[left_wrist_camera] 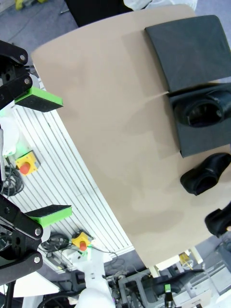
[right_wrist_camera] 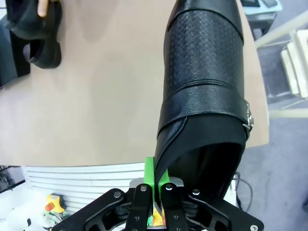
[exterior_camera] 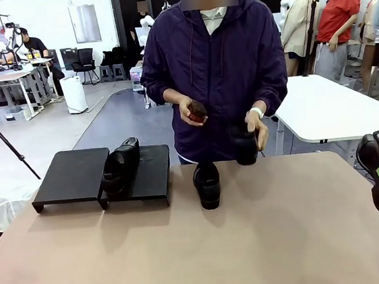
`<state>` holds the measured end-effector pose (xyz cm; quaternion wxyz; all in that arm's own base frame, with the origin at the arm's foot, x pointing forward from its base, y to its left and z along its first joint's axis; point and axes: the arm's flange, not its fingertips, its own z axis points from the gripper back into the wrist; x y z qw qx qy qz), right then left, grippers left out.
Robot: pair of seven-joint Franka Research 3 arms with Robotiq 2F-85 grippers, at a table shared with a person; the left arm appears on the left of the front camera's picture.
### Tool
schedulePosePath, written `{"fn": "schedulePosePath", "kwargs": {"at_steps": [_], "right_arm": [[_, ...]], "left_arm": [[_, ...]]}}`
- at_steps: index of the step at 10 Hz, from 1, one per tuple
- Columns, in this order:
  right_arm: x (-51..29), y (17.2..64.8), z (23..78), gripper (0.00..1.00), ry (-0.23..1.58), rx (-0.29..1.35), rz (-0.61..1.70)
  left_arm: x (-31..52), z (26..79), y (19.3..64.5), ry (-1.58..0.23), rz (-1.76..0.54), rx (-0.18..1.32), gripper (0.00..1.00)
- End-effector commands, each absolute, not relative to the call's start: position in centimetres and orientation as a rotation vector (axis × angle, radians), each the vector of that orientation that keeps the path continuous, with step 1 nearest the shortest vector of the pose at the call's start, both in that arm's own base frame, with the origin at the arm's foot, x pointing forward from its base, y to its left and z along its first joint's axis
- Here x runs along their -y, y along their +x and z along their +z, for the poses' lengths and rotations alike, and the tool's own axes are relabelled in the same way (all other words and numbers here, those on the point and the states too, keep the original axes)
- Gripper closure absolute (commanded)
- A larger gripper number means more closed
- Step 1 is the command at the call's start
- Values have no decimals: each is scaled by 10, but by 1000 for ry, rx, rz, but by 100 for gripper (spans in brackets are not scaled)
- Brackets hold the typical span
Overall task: Organize the shoes by placing them on the stand.
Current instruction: Pick up one Shoe and place it in the middle of the table.
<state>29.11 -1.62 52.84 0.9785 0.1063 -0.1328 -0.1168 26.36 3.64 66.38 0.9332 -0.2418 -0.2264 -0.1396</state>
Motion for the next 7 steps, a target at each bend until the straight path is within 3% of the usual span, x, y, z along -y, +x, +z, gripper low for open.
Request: {"fn": "schedulePosePath", "kwargs": {"at_steps": [1,4,7], "right_arm": [[14,290,531,100,213,277,-240],[-78,305,529,100,78,324,-162],[-2,302,535,100,76,299,-325]], "left_arm": [[-40,665,263,-493,-305,461,0],[-40,665,263,-493,-305,461,0],[-40,665,263,-493,-305,461,0]]}}
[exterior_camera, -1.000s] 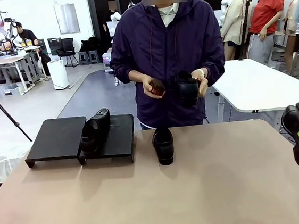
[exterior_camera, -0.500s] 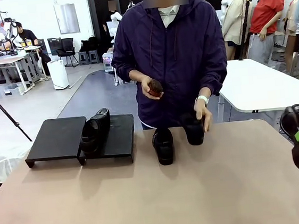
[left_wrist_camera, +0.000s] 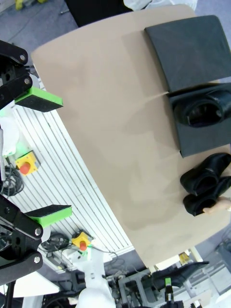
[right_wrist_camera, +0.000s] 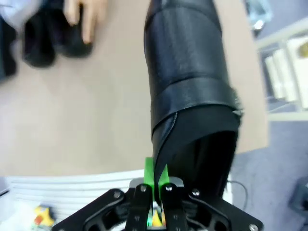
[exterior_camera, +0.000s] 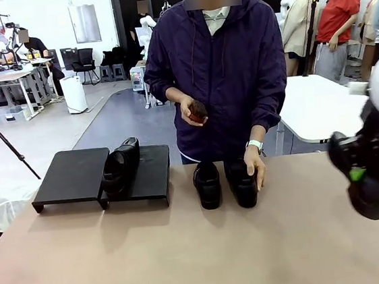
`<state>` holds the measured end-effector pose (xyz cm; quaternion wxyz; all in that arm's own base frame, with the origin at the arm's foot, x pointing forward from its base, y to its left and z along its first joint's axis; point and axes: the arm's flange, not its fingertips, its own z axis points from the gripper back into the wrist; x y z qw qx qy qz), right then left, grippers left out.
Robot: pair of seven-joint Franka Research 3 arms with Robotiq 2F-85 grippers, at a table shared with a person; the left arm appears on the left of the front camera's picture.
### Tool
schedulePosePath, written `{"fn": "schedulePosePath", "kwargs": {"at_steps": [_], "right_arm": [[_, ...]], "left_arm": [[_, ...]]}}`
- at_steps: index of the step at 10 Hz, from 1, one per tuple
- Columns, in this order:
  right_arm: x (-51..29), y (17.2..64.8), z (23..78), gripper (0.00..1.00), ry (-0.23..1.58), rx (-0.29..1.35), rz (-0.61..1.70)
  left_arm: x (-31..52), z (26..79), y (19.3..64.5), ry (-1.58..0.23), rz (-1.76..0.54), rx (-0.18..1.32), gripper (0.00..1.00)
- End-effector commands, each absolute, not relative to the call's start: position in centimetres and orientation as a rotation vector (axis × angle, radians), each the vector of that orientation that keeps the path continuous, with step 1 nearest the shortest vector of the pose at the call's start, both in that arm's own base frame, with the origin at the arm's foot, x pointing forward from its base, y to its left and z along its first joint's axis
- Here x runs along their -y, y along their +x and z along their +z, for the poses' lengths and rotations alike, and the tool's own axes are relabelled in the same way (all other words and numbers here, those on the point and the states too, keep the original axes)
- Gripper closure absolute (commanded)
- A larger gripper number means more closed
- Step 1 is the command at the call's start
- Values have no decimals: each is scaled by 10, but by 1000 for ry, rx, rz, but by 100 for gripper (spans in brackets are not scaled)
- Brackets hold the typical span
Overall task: Organize the shoes by placing them on the stand.
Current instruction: Pick up one Shoe and place it in the middle of the table.
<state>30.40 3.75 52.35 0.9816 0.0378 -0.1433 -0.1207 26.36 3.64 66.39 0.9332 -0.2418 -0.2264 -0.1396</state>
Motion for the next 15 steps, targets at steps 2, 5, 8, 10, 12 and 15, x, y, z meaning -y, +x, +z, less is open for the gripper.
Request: {"fn": "schedulePosePath", "kwargs": {"at_steps": [2,5,8,10,12,15], "right_arm": [[23,283,536,100,89,304,-335],[27,286,528,100,97,287,-323],[11,290,528,100,80,299,-287],[9,293,527,100,78,284,-283],[-12,292,528,100,78,298,-265],[-108,279,546,100,91,325,-178]], "left_arm": [[-40,665,263,-493,-305,461,0],[-40,665,263,-493,-305,461,0],[-40,665,263,-493,-305,461,0],[-40,665,263,-493,-305,461,0],[-40,665,263,-493,-305,461,0],[-40,665,263,-493,-305,461,0]]}}
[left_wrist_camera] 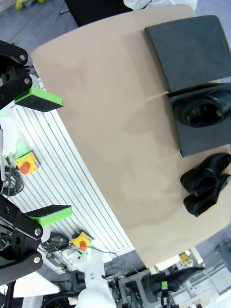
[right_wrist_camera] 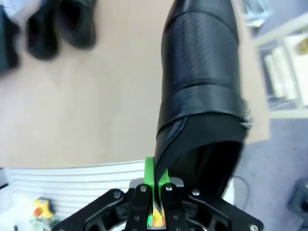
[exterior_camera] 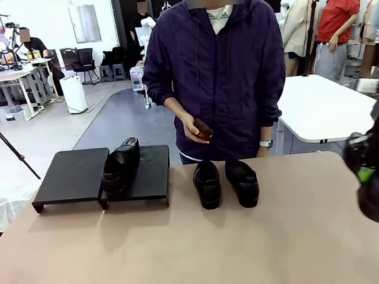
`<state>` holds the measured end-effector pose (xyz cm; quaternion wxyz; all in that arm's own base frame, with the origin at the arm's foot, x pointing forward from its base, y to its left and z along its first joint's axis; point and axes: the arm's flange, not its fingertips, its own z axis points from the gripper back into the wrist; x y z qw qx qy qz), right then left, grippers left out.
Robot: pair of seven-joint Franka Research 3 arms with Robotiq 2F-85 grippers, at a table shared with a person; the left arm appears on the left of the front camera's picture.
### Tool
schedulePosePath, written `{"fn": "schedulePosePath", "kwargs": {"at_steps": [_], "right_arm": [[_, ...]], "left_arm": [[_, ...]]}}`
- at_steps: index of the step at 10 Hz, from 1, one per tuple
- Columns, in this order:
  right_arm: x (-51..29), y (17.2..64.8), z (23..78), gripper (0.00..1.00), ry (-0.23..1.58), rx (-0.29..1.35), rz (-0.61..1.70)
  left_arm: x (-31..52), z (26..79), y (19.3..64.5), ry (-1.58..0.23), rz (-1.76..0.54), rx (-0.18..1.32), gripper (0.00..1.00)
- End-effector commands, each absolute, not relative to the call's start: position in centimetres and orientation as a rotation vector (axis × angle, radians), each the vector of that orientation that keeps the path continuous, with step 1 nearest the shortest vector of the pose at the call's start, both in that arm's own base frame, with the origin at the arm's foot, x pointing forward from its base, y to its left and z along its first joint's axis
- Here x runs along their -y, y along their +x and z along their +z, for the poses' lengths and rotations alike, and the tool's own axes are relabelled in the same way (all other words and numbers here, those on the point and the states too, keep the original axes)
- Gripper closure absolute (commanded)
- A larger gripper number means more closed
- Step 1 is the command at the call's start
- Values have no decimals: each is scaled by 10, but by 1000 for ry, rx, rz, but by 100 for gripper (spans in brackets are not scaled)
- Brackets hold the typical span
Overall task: Organize the shoes by placing them on the stand.
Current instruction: Pick up one Shoe and place it in the middle of the table.
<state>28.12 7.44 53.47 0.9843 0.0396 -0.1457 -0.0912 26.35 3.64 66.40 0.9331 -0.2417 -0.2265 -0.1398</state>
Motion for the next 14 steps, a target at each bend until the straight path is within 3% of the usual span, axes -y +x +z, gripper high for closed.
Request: {"fn": "schedulePosePath", "kwargs": {"at_steps": [1,5,9,14], "right_arm": [[-150,275,546,100,107,317,-141],[-286,278,511,100,201,208,-295],[-371,304,449,100,142,96,-75],[-388,321,399,100,46,83,207]], "left_arm": [[-40,665,263,-493,-305,461,0],[-40,665,263,-493,-305,461,0],[-40,665,263,-493,-305,461,0],[-40,665,263,-493,-305,461,0]]}}
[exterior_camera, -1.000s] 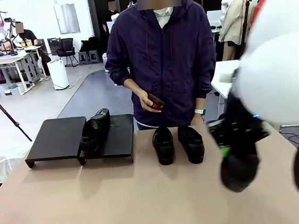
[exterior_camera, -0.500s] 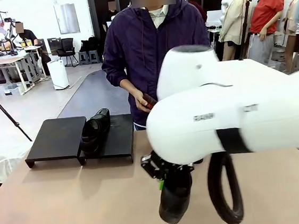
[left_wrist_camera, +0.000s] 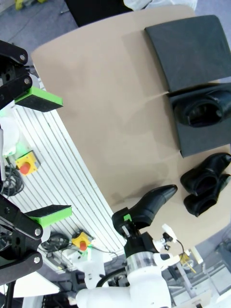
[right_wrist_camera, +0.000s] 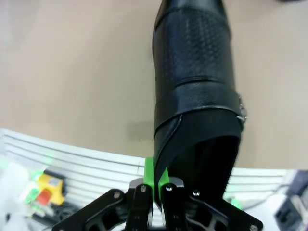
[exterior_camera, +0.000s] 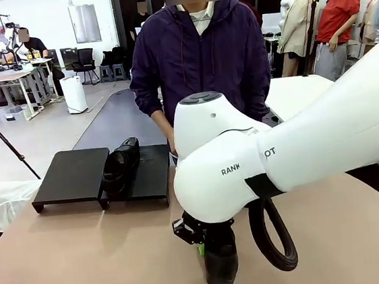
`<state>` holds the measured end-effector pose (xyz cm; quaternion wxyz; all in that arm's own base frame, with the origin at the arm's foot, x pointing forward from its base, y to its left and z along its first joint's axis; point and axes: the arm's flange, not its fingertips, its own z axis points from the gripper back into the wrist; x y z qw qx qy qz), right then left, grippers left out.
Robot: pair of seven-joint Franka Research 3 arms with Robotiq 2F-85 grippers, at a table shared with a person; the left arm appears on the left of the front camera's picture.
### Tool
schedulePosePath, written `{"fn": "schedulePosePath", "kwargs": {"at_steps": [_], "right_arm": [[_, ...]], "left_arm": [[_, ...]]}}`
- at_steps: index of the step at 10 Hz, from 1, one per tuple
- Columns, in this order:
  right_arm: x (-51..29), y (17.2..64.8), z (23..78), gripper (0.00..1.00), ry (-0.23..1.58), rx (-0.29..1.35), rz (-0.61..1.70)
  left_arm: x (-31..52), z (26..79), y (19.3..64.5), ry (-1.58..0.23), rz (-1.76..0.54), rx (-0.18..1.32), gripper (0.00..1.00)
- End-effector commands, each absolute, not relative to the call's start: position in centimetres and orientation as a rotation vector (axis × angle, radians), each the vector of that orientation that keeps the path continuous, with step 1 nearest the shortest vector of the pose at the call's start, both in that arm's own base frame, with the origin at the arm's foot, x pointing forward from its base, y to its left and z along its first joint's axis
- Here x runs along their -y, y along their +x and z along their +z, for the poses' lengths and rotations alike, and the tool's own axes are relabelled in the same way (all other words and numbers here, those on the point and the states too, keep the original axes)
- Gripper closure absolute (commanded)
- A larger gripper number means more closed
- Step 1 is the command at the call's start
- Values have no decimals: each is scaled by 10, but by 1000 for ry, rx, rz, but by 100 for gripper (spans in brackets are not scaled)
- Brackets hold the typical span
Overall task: Organize the shoes by placing them on the stand.
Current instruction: Pick up one Shoe and place it in the middle of the table.
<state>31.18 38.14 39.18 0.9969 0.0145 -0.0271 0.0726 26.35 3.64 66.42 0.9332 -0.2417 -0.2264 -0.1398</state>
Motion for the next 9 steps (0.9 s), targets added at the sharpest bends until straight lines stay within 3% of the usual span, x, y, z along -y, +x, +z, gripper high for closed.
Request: {"fn": "schedulePosePath", "kwargs": {"at_steps": [1,9], "right_arm": [[-392,323,392,100,53,81,233],[-407,339,358,100,106,131,246]], "left_arm": [[-40,665,263,-493,-305,461,0],[-40,665,263,-493,-305,461,0]]}}
